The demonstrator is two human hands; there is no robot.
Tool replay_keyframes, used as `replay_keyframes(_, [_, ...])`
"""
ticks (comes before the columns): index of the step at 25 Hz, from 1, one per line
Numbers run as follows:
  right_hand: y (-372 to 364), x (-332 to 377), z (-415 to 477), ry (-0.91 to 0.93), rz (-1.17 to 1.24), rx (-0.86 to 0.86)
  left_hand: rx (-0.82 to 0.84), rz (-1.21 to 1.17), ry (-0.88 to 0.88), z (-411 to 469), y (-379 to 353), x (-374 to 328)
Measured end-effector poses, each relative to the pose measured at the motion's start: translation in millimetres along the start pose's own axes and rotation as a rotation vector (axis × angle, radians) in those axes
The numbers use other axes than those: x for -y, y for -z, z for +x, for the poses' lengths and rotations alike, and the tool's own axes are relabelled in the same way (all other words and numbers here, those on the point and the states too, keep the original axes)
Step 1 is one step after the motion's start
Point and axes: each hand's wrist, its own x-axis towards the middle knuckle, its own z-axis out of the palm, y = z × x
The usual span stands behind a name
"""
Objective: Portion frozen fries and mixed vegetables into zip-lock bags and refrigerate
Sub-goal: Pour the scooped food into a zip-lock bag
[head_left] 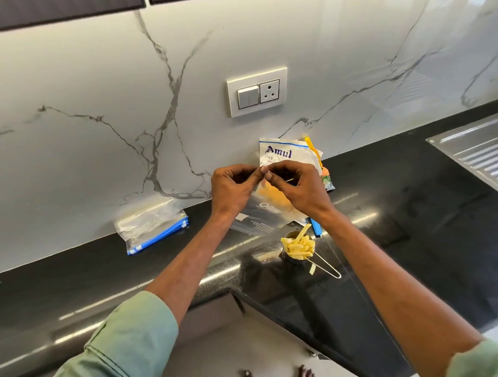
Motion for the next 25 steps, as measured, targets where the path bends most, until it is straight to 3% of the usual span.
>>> replay_keyframes(3, [0,3,3,0.012,0.017,0.023,0.009,-0.143,0.102,0,3,-2])
replay_keyframes(7, [-3,4,6,0.029,-0.053,0.034,-0.055,-0.11,0.053,-3,0,-3])
replay_keyframes(18, [21,-25,-18,-0.074,-0.111,-0.025,-0.515,-0.304,0.101,15,26,-5])
replay_keyframes(25, [20,-23,-27,-0.078,-0.088,-0.067,-0.636,-0.012,0.102,-3,12,-5])
